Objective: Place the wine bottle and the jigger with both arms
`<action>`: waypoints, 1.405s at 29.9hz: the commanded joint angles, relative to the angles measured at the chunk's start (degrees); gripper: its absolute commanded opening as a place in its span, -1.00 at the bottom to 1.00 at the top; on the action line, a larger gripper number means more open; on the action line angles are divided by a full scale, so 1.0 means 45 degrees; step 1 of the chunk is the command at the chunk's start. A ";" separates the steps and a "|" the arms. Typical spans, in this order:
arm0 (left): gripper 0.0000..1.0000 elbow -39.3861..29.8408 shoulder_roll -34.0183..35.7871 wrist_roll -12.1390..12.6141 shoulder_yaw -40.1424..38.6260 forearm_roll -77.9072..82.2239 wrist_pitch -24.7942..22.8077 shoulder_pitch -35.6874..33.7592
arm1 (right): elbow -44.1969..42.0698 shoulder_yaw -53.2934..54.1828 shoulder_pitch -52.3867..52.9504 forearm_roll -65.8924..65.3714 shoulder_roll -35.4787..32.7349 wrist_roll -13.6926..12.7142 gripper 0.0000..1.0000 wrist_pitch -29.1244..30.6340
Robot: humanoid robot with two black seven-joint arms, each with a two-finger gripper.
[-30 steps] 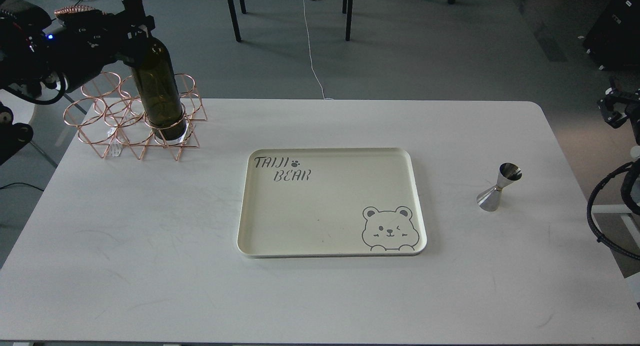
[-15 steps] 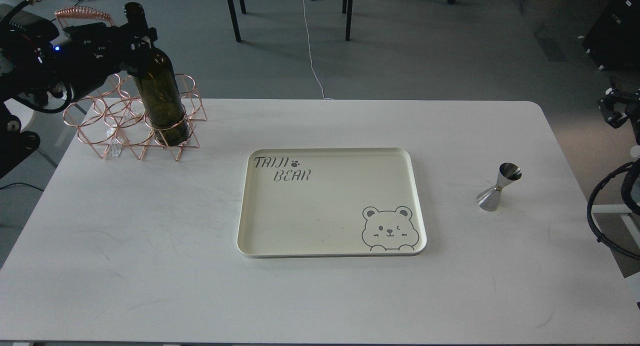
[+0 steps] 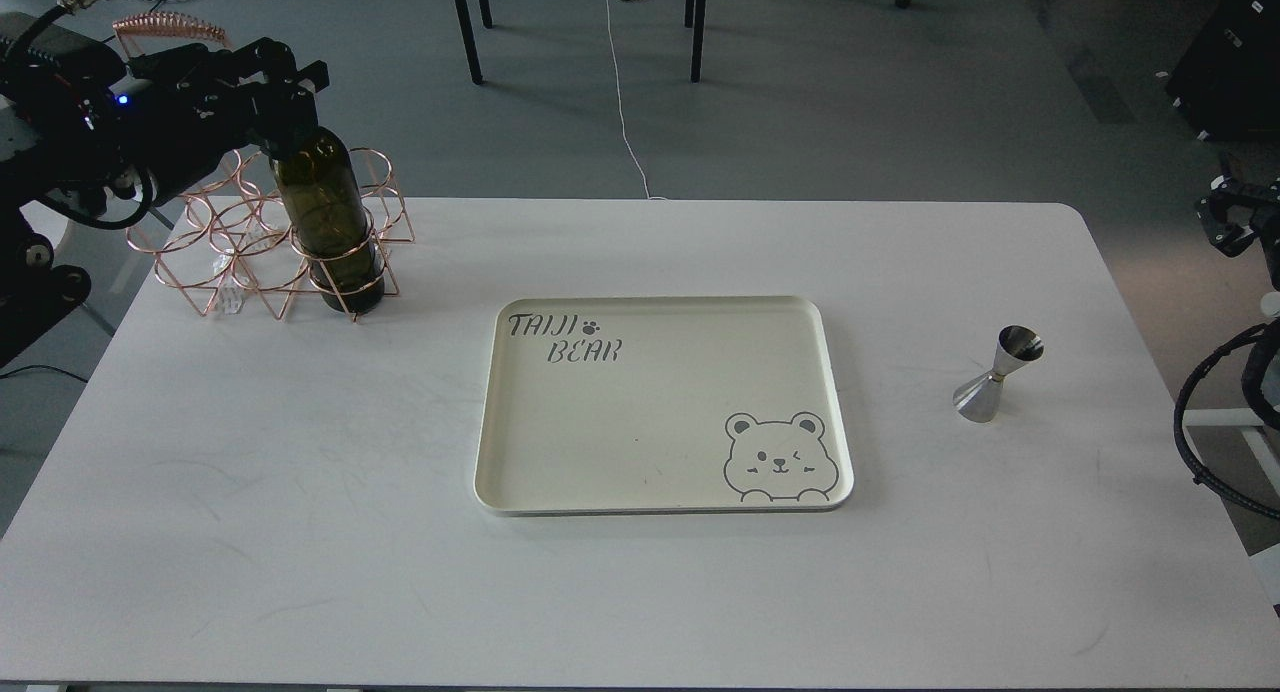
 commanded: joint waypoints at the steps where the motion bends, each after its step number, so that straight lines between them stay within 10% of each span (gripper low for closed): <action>1: 0.36 0.0000 -0.0021 0.0002 -0.0020 0.0001 0.0001 -0.0018 | -0.0001 -0.0001 -0.0001 -0.0002 0.0000 -0.0001 0.99 0.0000; 7: 0.87 0.0000 -0.0001 -0.0037 -0.0216 -0.2100 0.0957 -0.0115 | -0.0040 -0.0001 -0.0001 -0.0002 0.0000 0.0019 0.99 0.0000; 28: 0.96 0.0800 0.0936 -0.0018 -0.0567 -1.7005 0.0706 -0.0213 | -0.0118 0.0077 -0.0098 0.0018 -0.0117 0.0253 0.99 0.0000; 42: 0.96 0.4684 -0.0253 -0.0212 -0.0606 -2.4409 -0.6516 0.0841 | -0.0704 0.0117 -0.0489 0.0018 -0.0078 0.0097 0.99 0.0000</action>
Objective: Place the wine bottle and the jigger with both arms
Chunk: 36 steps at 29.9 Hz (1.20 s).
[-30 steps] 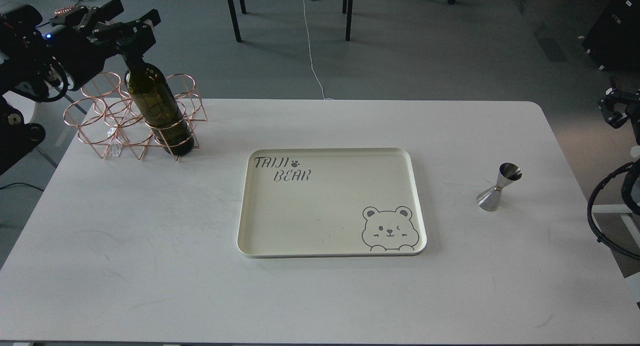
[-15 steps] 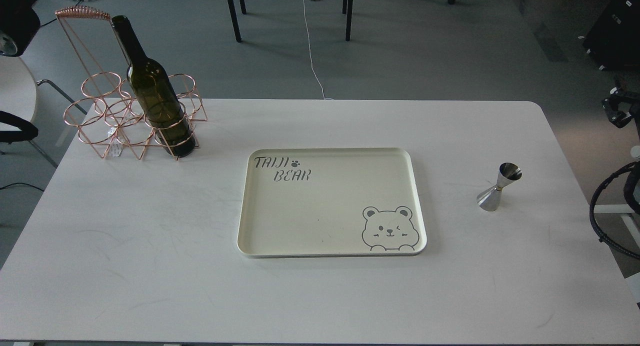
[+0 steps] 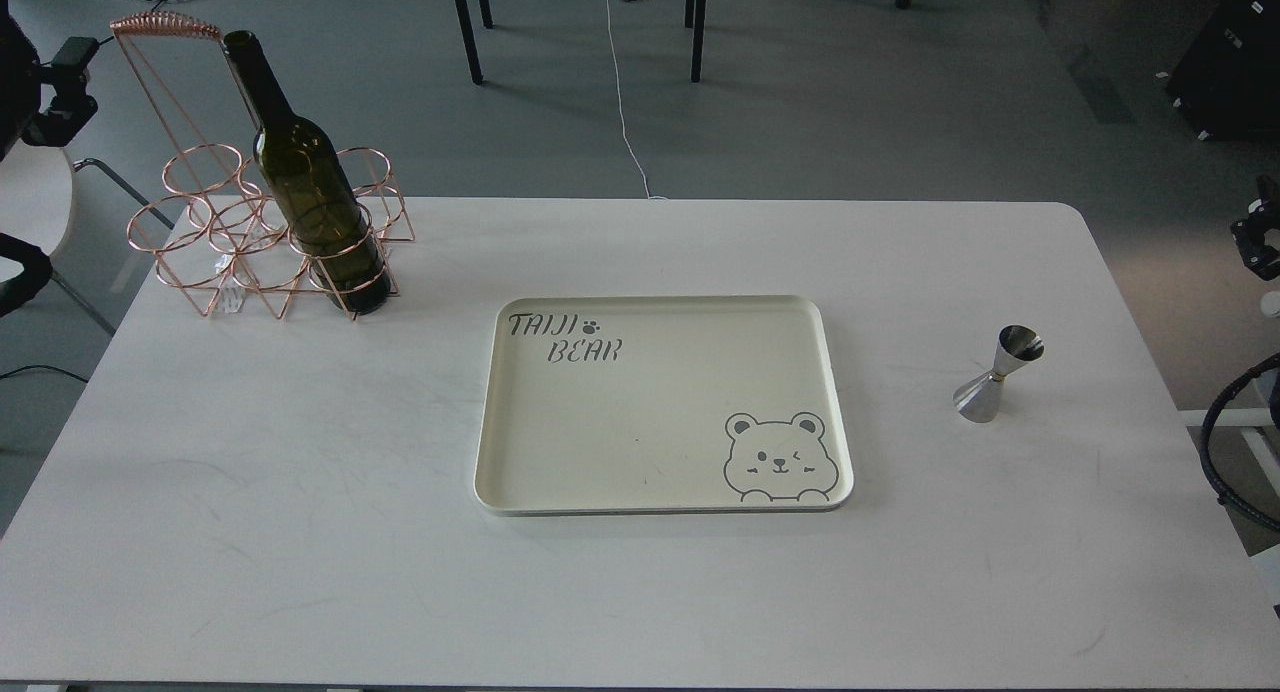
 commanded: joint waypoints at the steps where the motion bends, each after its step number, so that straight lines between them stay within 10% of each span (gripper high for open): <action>1: 0.96 0.1390 -0.0669 -0.0246 -0.0021 -0.1506 -0.2040 0.0410 | -0.0005 0.0026 -0.0093 0.0000 0.0097 0.0036 0.99 0.0000; 7: 0.96 0.3287 -0.1529 -0.0443 -0.0060 -0.3713 -0.2525 0.1074 | -0.0005 0.0201 -0.0327 0.0020 0.0136 0.0056 0.98 0.0000; 36: 0.98 0.2917 -0.3093 -0.0404 -0.2737 -0.5260 -0.2525 0.2990 | 0.0229 0.0631 -0.1656 0.1289 0.1054 -0.0081 0.99 0.0000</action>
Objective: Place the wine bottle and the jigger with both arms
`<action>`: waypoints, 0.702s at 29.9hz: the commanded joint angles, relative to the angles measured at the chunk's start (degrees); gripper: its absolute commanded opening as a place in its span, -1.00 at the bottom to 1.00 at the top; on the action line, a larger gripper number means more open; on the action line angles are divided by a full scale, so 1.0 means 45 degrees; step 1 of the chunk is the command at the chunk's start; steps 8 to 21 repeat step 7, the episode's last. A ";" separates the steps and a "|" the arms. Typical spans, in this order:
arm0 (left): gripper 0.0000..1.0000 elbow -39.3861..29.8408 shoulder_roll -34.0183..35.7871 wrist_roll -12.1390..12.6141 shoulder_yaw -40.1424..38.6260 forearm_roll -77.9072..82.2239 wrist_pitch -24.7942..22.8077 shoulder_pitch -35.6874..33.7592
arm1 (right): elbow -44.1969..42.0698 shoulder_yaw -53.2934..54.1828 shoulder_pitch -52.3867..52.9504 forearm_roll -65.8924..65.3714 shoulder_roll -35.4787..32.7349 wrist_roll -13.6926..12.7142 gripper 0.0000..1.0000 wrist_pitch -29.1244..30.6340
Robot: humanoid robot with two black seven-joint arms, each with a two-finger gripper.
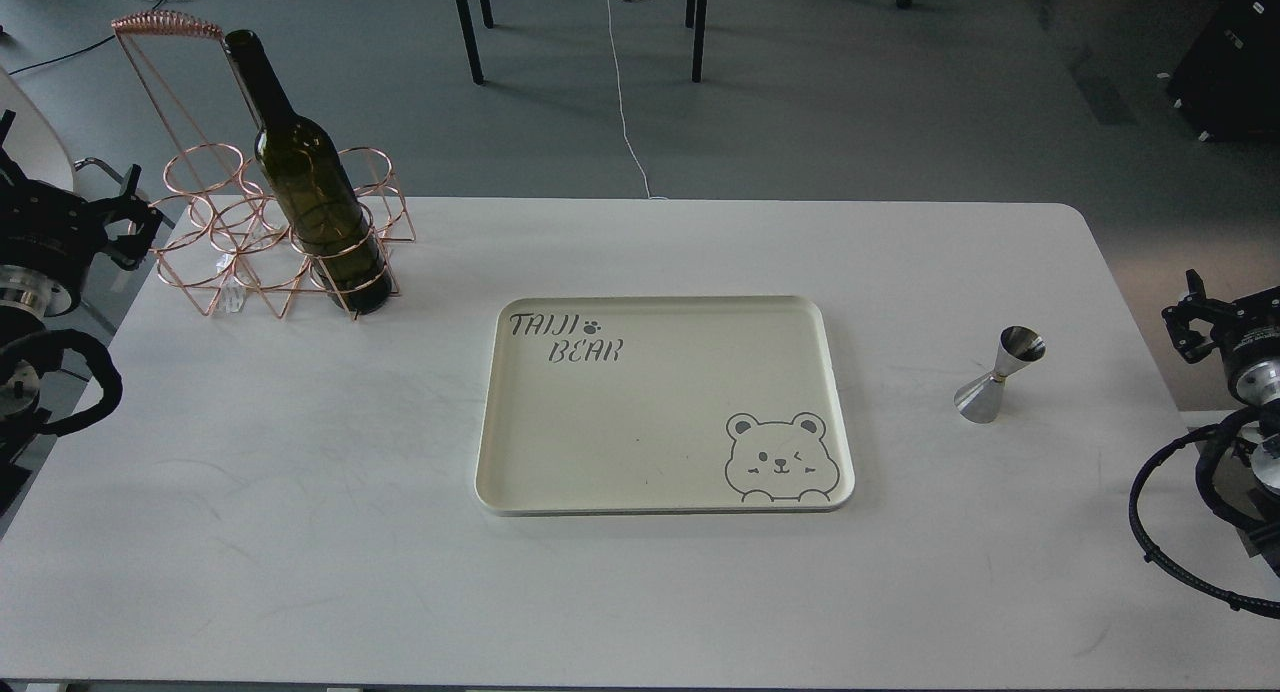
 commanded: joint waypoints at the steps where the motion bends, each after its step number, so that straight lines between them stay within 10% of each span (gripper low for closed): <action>1: 0.98 -0.0005 -0.0001 -0.0023 0.0149 0.0062 0.0002 -0.0002 | 0.0049 -0.0103 0.0040 -0.0022 -0.0115 0.0019 0.99 0.0000; 21: 0.98 -0.0005 0.0057 -0.0003 0.0267 0.0160 0.0002 0.0017 | 0.0030 -0.0611 0.0099 -0.0022 -0.0115 0.0156 0.99 0.0000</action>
